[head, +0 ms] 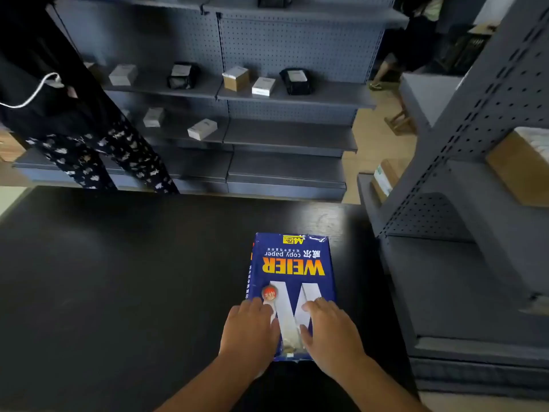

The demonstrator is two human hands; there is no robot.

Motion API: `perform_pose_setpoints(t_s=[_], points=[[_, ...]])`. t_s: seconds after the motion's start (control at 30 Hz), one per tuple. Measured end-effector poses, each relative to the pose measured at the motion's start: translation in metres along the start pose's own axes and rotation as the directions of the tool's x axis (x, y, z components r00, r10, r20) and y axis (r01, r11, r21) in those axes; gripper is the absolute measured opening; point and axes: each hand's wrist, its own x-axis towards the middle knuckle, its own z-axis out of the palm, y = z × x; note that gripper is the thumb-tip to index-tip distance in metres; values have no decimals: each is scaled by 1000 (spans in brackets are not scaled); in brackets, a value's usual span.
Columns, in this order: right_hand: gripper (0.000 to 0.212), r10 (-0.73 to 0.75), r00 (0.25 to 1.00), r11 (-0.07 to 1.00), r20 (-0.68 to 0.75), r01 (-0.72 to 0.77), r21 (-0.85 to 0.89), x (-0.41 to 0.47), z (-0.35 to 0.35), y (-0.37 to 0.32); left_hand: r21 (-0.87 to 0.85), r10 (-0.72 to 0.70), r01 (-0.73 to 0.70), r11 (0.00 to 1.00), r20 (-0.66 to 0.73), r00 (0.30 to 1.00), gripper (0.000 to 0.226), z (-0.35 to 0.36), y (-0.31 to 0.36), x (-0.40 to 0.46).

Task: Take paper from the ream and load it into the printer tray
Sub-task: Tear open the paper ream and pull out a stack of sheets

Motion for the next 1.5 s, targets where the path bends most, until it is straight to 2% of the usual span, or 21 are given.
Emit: perform_pose_setpoints(t_s=[0.03, 0.17, 0.27, 0.4, 0.53, 0.63, 0.77, 0.83, 0.97, 1.03, 1.13, 1.27, 1.4, 1.5], points=[[46, 2, 999, 1000, 35, -2, 4, 5, 10, 2, 16, 13, -14, 1000, 33, 999, 34, 11, 0, 5], [39, 3, 998, 1000, 56, -4, 29, 17, 59, 12, -18, -2, 2, 1000, -8, 1000, 29, 61, -2, 11], [27, 14, 1000, 999, -28, -13, 49, 13, 84, 16, -48, -8, 5, 999, -77, 997, 28, 92, -5, 8], [15, 30, 996, 997, -84, -25, 68, 8, 106, 20, -21, 23, -24, 999, -45, 999, 36, 109, -8, 2], [8, 190, 975, 951, -112, -155, 269, 17, 111, 17, 11, 51, -52, 999, 22, 998, 47, 113, -7, -2], [3, 256, 962, 926, -98, -215, 311, 23, 113, 19, 21, 57, -59, 998, 71, 996, 60, 116, -9, -3], [9, 198, 975, 954, -98, -169, 247, 24, 117, 22, 32, 78, -82, 996, 111, 991, 78, 117, -11, -4], [7, 159, 983, 974, -90, -141, 175, 22, 119, 23, 23, 70, -73, 997, 116, 991, 78, 117, -11, -4], [14, 90, 974, 972, -210, -40, 233, 19, 123, 29, 72, 105, -114, 991, 120, 987, 70, 113, -11, -5], [13, 84, 966, 980, -243, -36, 198, 20, 122, 32, 106, 128, -138, 985, 99, 987, 64, 111, -12, -2], [3, 77, 967, 976, -241, -24, 218, 24, 121, 30, 97, 112, -121, 988, 91, 990, 70, 116, -16, 5], [9, 67, 969, 983, -237, -22, 184, 28, 124, 32, 118, 163, -179, 977, 133, 978, 76, 121, -17, 9], [16, -102, 972, 991, -213, 119, 69, 16, 132, 37, 112, 174, -191, 975, 141, 975, 69, 118, -16, 12], [14, -292, 926, 953, -237, 303, 10, -8, 131, 40, 146, 185, -211, 966, 175, 967, 64, 119, -18, 15]])
